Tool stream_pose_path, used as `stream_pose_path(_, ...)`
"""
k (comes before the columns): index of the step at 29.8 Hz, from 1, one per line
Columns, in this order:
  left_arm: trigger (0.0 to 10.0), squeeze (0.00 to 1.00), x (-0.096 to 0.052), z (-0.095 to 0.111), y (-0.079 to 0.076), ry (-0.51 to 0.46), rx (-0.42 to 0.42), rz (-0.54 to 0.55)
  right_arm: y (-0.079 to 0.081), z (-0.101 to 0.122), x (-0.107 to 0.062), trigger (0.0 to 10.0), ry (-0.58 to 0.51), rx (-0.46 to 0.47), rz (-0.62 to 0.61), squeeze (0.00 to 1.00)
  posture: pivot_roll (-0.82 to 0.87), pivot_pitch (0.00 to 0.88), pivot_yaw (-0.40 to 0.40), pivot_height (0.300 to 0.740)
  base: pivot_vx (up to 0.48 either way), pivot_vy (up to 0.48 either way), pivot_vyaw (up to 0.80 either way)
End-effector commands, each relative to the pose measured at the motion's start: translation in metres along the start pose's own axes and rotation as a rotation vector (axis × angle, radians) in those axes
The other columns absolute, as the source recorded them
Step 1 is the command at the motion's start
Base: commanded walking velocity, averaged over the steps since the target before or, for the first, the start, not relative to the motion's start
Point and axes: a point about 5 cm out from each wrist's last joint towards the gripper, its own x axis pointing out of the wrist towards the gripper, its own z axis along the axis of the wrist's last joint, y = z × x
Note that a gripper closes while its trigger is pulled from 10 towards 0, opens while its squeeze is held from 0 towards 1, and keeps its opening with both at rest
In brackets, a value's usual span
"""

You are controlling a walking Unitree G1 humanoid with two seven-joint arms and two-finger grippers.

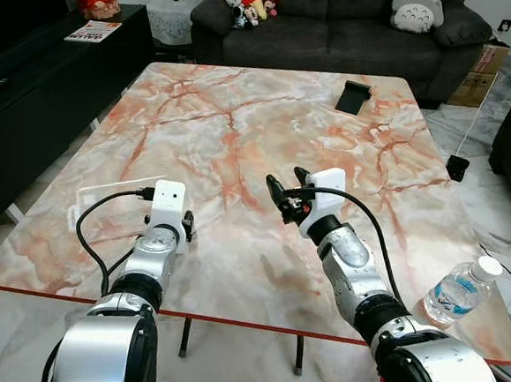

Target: Picking trash to rubbish bin

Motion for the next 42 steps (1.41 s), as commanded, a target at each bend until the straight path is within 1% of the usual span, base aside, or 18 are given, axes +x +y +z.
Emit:
stream_pose_path(1, 0.0, 0.0, 0.0, -0.004, -0.005, 0.036, -0.031, -0.019, -0.002, 0.001, -0.001, 10.0, -0.002, 0.001, -0.006, 0.0, 0.09, 0.053, -0.065, 0.74, 0.0, 0.0, 0.0)
stream_pose_path(8, 0.0, 0.0, -0.001, -0.01, -0.006, 0.058, -0.079, -0.037, -0.001, 0.0, -0.001, 10.0, 0.0, 0.002, -0.002, 0.0, 0.09, 0.052, -0.064, 0.74, 0.0, 0.0, 0.0)
stream_pose_path(21, 0.0, 0.0, -0.002, -0.011, -0.014, 0.04, -0.091, -0.074, -0.001, 0.0, -0.001, 10.0, 0.005, -0.001, 0.0, 0.0, 0.1, 0.051, -0.067, 0.74, 0.0, 0.0, 0.0)
stream_pose_path(29, 0.0, 0.0, -0.003, -0.015, -0.014, 0.027, -0.096, -0.07, 0.0, -0.002, -0.001, 10.0, 0.01, 0.001, 0.001, 0.0, 0.1, 0.05, -0.068, 0.74, 0.0, 0.0, 0.0)
stream_pose_path(30, 0.0, 0.0, -0.003, -0.009, -0.011, -0.036, -0.106, -0.056, 0.0, -0.002, -0.001, 10.0, 0.01, 0.001, 0.0, 0.0, 0.1, 0.051, -0.068, 0.74, 0.0, 0.0, 0.0)
stream_pose_path(31, 0.0, 0.0, -0.004, 0.0, -0.008, -0.134, -0.126, -0.038, 0.0, -0.002, -0.001, 10.0, 0.011, 0.002, 0.0, 0.0, 0.11, 0.052, -0.069, 0.74, 0.0, 0.0, 0.0)
stream_pose_path(32, 0.8, 0.0, -0.005, 0.006, -0.007, -0.193, -0.124, -0.033, 0.0, -0.002, -0.001, 10.0, 0.011, 0.002, -0.001, 0.0, 0.11, 0.052, -0.069, 0.74, 0.0, 0.0, 0.0)
stream_pose_path(33, 9.8, 0.0, -0.007, 0.01, -0.006, -0.246, -0.109, -0.028, 0.0, -0.002, -0.001, 10.0, 0.011, 0.003, -0.003, 0.0, 0.11, 0.051, -0.067, 0.74, 0.0, 0.0, 0.0)
stream_pose_path(36, 10.0, 0.0, -0.01, 0.013, -0.005, -0.311, -0.113, -0.009, 0.0, -0.001, -0.001, 10.0, 0.009, 0.005, -0.007, 0.0, 0.11, 0.051, -0.066, 0.74, 0.0, 0.0, 0.0)
stream_pose_path(38, 10.0, 0.0, -0.014, 0.013, -0.001, -0.367, -0.117, 0.021, -0.001, -0.001, -0.001, 10.0, 0.004, 0.011, -0.018, 0.0, 0.11, 0.05, -0.065, 0.74, 0.0, 0.0, 0.0)
stream_pose_path(40, 10.0, 0.0, -0.015, 0.013, 0.0, -0.379, -0.119, 0.026, -0.001, -0.001, -0.001, 10.0, 0.003, 0.013, -0.021, 0.0, 0.11, 0.05, -0.065, 0.74, 0.0, 0.0, 0.0)
stream_pose_path(42, 10.0, 0.0, -0.018, 0.012, 0.003, -0.427, -0.099, 0.046, -0.001, -0.001, -0.001, 10.0, 0.0, 0.015, -0.021, 0.0, 0.11, 0.05, -0.065, 0.74, 0.0, 0.0, 0.0)
